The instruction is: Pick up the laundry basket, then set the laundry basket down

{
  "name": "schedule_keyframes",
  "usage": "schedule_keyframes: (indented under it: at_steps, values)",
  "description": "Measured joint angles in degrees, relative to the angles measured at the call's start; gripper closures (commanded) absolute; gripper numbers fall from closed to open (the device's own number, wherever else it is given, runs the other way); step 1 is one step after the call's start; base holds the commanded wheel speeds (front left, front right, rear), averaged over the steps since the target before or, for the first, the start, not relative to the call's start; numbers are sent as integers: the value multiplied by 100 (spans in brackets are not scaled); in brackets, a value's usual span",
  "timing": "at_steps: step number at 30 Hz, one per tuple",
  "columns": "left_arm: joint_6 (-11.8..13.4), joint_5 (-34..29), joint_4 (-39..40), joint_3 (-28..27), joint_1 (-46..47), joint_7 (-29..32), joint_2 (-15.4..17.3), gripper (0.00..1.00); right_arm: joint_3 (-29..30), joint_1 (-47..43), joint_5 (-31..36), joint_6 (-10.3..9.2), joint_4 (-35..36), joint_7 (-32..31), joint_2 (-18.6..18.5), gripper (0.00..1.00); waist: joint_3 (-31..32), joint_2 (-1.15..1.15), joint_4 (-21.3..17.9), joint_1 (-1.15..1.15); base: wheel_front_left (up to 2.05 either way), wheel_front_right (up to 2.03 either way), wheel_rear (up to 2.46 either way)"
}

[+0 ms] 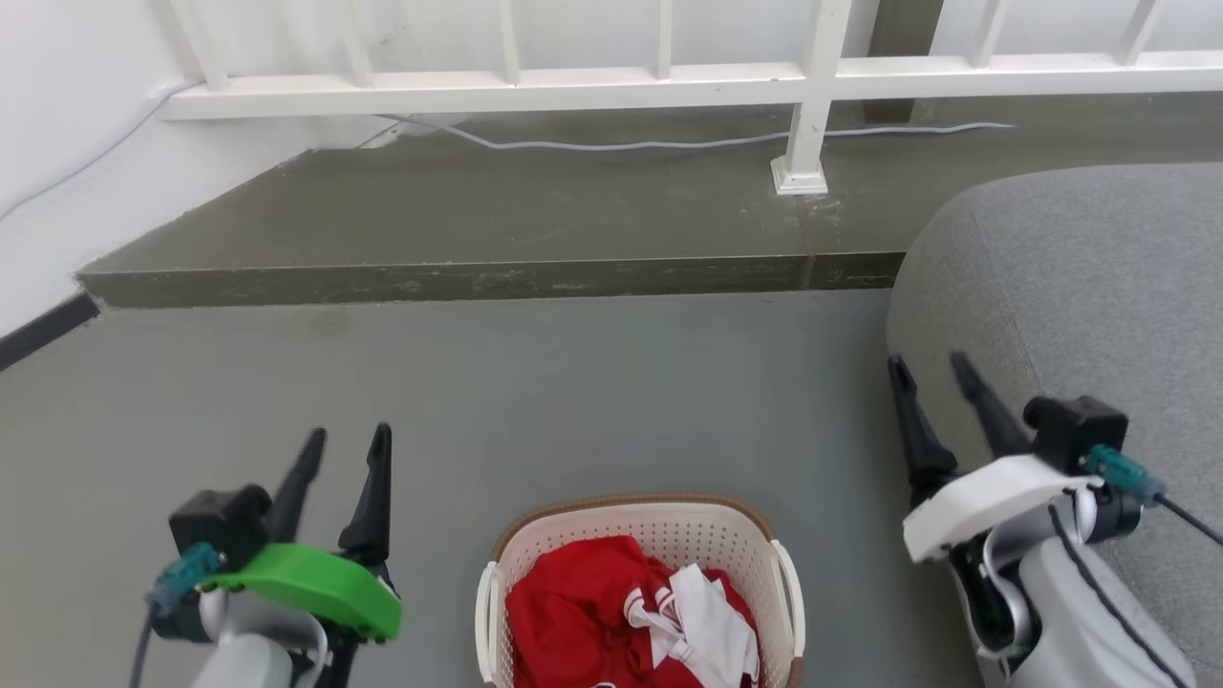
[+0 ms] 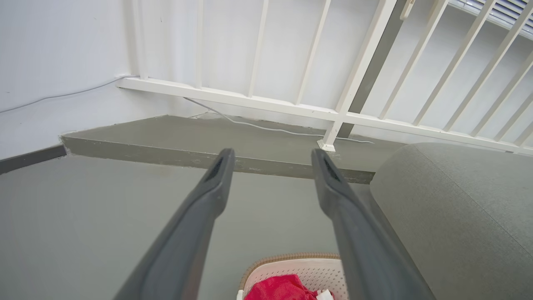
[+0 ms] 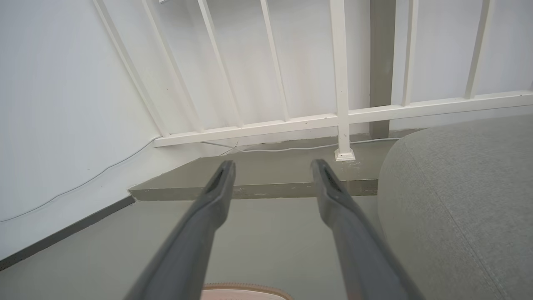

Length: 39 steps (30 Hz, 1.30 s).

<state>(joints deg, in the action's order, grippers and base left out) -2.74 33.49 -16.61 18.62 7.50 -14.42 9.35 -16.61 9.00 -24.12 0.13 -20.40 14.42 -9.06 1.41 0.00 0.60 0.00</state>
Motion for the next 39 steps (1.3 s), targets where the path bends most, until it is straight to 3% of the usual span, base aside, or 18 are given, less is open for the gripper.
schedule_keyframes:
  at_steps: [11, 39]
  values:
    - [-1, 190, -286, -25, -259, 102, -143, 100, 83, -351, -187, -4, -264, -93, 138, 100, -7, 0, -2, 0, 0, 0, 0]
    - [-112, 1744, -245, -644, -258, 683, -307, 100, 762, -347, -2033, 187, -181, -704, 276, 100, -47, 0, -19, 0, 0, 0, 0]
